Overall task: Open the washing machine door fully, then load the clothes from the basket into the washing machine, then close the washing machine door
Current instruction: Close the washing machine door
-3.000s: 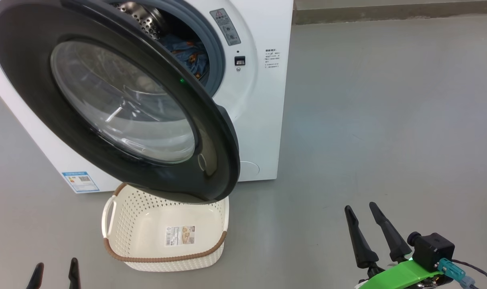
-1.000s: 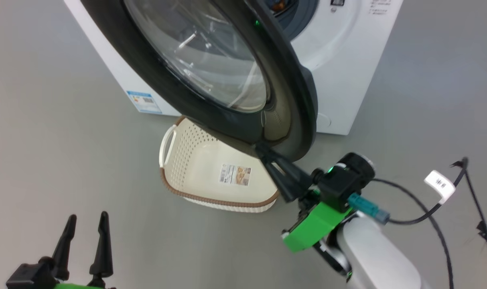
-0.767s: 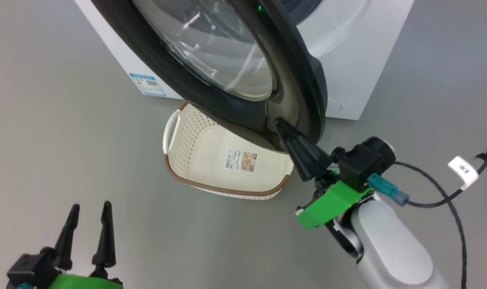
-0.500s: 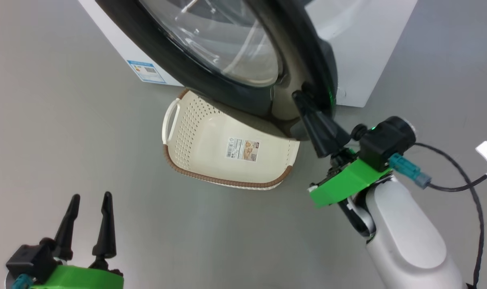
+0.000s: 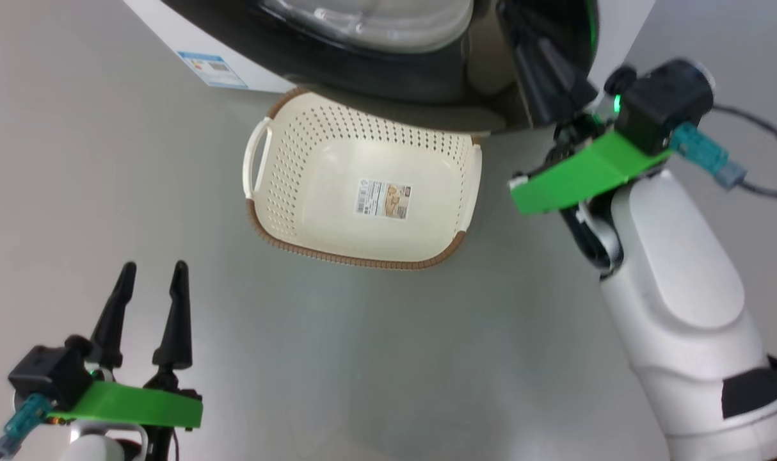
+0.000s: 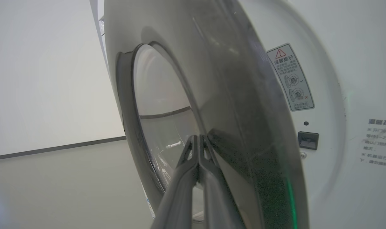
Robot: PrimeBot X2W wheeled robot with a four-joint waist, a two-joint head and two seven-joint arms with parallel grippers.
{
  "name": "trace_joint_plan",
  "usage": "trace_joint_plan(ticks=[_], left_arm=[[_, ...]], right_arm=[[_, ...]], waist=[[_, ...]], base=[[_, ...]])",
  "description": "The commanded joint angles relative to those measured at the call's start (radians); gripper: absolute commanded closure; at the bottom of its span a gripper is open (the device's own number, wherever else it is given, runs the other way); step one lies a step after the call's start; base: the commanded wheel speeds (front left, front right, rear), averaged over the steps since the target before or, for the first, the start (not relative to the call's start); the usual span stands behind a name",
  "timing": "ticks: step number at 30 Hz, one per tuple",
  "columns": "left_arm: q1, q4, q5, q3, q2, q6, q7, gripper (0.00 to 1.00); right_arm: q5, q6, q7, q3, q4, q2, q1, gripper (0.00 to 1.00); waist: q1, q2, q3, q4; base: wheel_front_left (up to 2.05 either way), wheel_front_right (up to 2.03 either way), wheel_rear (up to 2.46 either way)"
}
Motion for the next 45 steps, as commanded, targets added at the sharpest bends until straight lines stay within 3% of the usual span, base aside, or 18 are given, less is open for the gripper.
trace_joint_plan(ticks=[1, 17, 33, 45], left_arm=[[-0.030, -0.022, -0.009, 0.027, 0.033, -0.003, -0.009, 0.00], [-0.114, -0.016, -0.058, -0.029, 0.047, -0.003, -0.009, 0.00], [-0.143, -0.007, -0.081, -0.080, 0.054, -0.003, -0.009, 0.00], [-0.129, -0.003, -0.074, -0.050, 0.057, -0.003, -0.009, 0.00]], right_arm=[[-0.011, 0.001, -0.004, 0.001, -0.010, 0.019, -0.040, 1.00], [-0.058, 0.001, -0.004, -0.081, 0.124, 0.019, -0.338, 1.00], [-0.072, 0.001, -0.004, -0.160, 0.189, 0.019, -0.481, 1.00], [0.041, 0.001, -0.004, -0.021, 0.204, 0.019, -0.390, 1.00]], waist=[[0.0000, -0.0001, 0.036, 0.004], [0.0000, -0.0001, 0.139, 0.025], [0.0000, -0.0001, 0.175, 0.026], [0.0000, -0.0001, 0.122, -0.008]], base=[[0.00, 0.00, 0.00], [0.00, 0.00, 0.00], [0.00, 0.00, 0.00], [0.00, 0.00, 0.00]])
